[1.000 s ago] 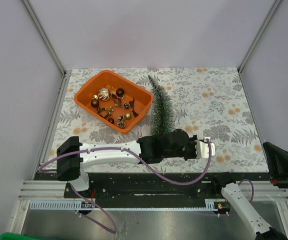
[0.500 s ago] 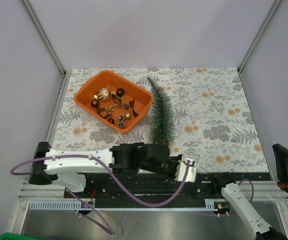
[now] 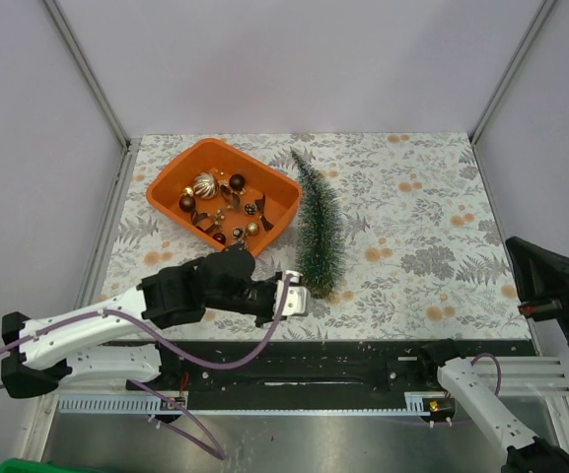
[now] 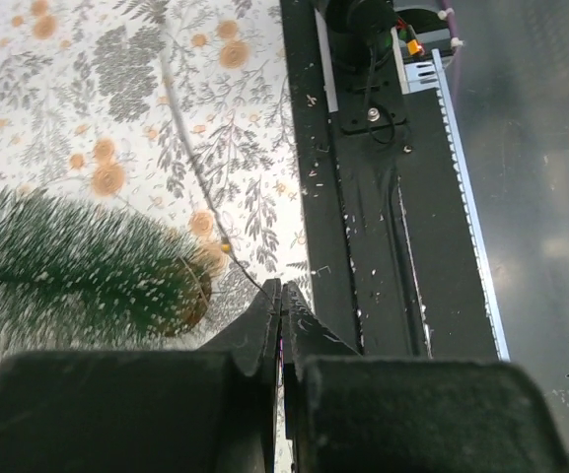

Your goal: Decorate the small christmas tree

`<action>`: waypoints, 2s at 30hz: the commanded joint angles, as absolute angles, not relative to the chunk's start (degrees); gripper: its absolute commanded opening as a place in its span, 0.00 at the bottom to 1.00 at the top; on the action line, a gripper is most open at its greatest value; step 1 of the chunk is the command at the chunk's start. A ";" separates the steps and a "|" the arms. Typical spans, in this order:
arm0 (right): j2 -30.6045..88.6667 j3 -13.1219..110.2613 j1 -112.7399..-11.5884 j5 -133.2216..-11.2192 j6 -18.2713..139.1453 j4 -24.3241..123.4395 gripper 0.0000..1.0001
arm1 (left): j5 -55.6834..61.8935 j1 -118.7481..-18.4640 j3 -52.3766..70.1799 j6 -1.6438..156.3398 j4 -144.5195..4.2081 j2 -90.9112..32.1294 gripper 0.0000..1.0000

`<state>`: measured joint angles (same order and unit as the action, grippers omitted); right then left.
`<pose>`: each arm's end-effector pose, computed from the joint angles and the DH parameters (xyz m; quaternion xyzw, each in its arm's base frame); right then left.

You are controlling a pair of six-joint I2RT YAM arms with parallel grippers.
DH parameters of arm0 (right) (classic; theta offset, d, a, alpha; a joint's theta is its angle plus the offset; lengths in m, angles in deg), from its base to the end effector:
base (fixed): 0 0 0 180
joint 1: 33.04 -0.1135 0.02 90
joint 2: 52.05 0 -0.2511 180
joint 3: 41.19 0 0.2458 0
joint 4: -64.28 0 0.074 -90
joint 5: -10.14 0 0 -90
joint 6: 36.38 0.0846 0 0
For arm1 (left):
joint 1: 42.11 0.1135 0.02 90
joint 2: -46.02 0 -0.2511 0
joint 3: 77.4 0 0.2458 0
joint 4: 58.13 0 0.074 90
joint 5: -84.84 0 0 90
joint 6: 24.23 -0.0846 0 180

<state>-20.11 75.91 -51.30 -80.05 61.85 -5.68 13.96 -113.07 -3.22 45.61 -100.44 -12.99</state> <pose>-0.0182 -0.0063 0.5328 -0.0518 0.6052 0.1810 0.7735 0.0602 -0.2595 0.3229 0.6614 0.5273 -0.3486 0.4037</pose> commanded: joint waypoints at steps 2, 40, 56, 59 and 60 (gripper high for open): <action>-15.93 73.31 -51.67 -74.60 62.67 3.21 0.00 | 11.38 -109.70 -8.06 46.69 -97.41 -4.97 0.00; 34.16 88.50 -51.67 -47.35 68.38 46.80 0.00 | -6.56 -101.08 -25.03 64.62 -77.01 2.95 0.00; 54.46 104.06 -52.02 -42.07 73.40 48.49 0.00 | -14.28 -98.80 -28.99 70.86 -75.51 4.01 0.00; 57.63 106.70 -52.02 -42.33 73.31 47.78 0.00 | -16.84 -98.62 -28.90 71.66 -75.51 3.56 0.00; 58.51 107.58 -52.02 -42.33 73.48 47.69 0.00 | -17.11 -98.53 -28.73 71.66 -75.42 3.39 0.01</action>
<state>56.15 102.69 -51.36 -43.20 72.71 46.84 -12.16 -99.03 -29.18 69.30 -78.67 3.51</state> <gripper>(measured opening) 0.017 0.013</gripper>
